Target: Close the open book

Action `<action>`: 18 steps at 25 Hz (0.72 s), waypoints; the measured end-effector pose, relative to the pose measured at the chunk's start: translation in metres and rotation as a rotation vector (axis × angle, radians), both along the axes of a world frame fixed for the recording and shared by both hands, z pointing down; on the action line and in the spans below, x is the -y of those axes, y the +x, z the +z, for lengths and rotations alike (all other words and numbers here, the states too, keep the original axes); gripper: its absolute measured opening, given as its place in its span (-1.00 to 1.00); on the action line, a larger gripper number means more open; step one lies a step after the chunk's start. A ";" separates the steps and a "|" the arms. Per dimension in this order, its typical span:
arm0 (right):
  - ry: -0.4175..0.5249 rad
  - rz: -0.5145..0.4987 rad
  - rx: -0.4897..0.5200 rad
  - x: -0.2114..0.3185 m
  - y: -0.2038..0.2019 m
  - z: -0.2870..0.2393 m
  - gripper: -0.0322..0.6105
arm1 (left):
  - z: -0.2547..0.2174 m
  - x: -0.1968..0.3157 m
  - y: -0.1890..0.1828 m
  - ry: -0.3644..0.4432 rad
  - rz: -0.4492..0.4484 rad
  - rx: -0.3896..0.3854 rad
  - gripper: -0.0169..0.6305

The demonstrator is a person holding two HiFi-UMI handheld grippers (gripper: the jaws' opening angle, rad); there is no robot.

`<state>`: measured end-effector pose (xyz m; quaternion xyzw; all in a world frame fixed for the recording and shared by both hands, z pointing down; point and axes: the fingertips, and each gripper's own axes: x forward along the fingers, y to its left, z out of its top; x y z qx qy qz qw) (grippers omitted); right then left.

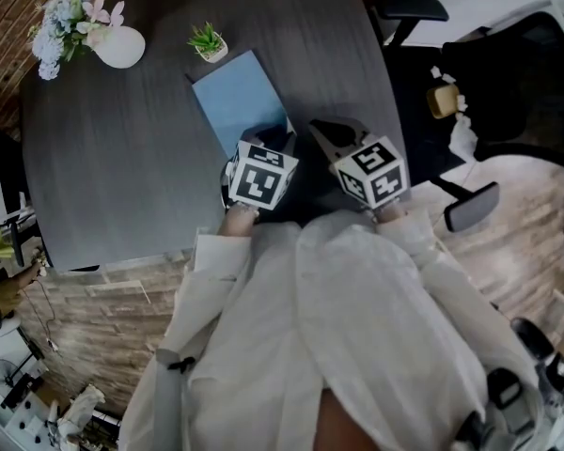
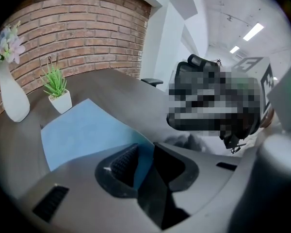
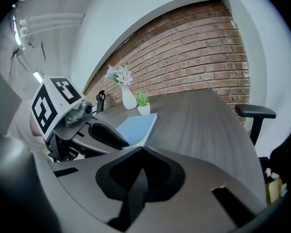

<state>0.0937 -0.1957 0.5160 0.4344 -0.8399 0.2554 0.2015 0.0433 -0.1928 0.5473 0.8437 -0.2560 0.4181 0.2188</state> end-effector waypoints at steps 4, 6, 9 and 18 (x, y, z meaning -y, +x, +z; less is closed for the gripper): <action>0.001 0.001 -0.003 -0.001 0.000 0.001 -0.88 | 0.001 0.000 0.001 0.018 0.022 0.011 -0.68; 0.003 0.006 -0.003 -0.001 0.002 0.001 -0.88 | 0.002 -0.001 0.002 0.030 0.030 0.012 -0.67; 0.002 0.013 -0.004 -0.002 0.004 0.001 -0.88 | 0.001 -0.004 0.003 0.028 0.045 0.015 -0.65; 0.004 0.012 -0.008 -0.003 0.002 -0.002 -0.88 | 0.000 -0.008 0.005 0.022 0.058 -0.019 -0.57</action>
